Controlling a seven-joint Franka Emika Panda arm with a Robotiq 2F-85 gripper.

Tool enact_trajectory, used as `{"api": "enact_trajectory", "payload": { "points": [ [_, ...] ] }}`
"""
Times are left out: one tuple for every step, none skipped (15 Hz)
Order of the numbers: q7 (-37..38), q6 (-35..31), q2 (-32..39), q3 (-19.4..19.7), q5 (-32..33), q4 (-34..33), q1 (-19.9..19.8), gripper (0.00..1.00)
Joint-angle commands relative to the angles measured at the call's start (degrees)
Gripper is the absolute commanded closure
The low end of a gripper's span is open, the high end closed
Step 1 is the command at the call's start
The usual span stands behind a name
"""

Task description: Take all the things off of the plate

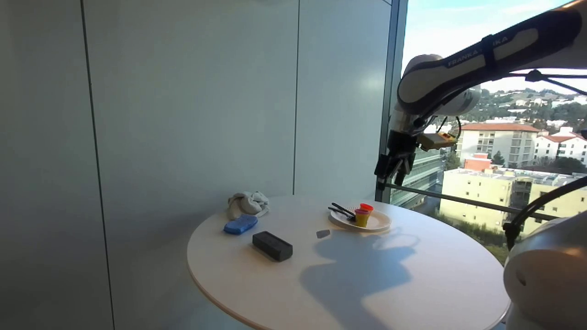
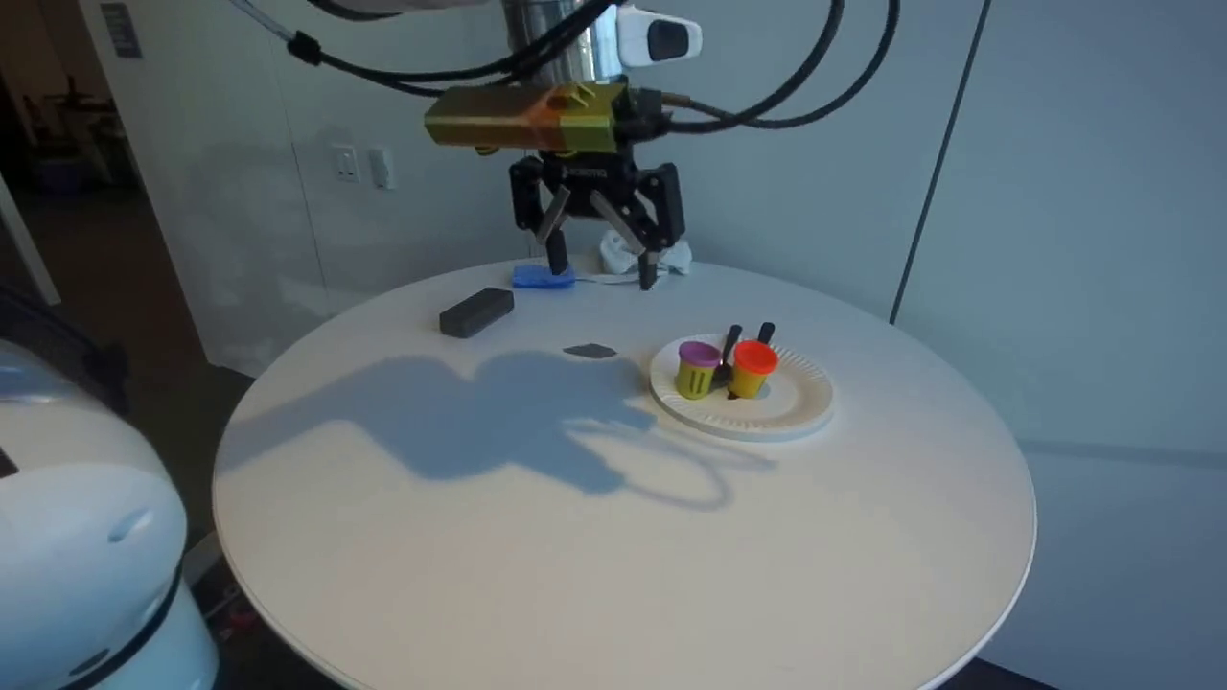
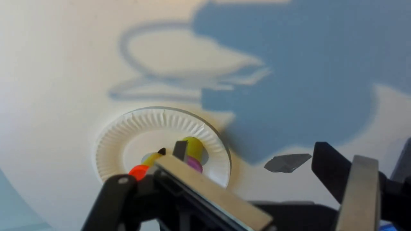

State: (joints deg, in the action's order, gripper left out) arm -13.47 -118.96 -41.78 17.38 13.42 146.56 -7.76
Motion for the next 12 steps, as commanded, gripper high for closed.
{"api": "enact_trajectory", "payload": {
  "points": [
    [-3.49, -4.9, 11.08, 0.89, -3.8, -3.68, 2.53, 0.0],
    [-4.06, -5.85, 13.46, 0.58, -4.44, -4.28, 2.7, 0.0],
    [-4.38, -6.66, 15.49, 0.12, -5.06, -4.83, 2.87, 0.0],
    [-4.67, -7.56, 17.66, -0.21, -5.45, -5.44, 2.79, 0.0],
    [-4.18, -8.58, 19.67, -0.84, -4.67, -6.2, 2.15, 0.0],
    [-2.42, -9.15, 21.68, -1.87, -2.35, -7.12, 0.68, 0.0],
    [-2.17, -9.34, 23.1, -1.94, -1.53, -7.98, -0.06, 0.0],
    [-2.13, -9.48, 24.16, -1.85, -1.13, -8.76, -0.74, 0.0],
    [-1.99, -9.69, 25.34, -1.81, -0.65, -9.59, -1.44, 0.0],
    [-2.23, -9.91, 26.24, -1.56, -0.73, -10.47, -1.95, 0.0],
    [-2.43, -9.91, 27.21, -1.34, -0.71, -11.53, -2.51, 0.0],
    [-2.79, -10.44, 27.91, -1.18, -0.76, -12.32, -2.95, 0.0]
  ]
}}
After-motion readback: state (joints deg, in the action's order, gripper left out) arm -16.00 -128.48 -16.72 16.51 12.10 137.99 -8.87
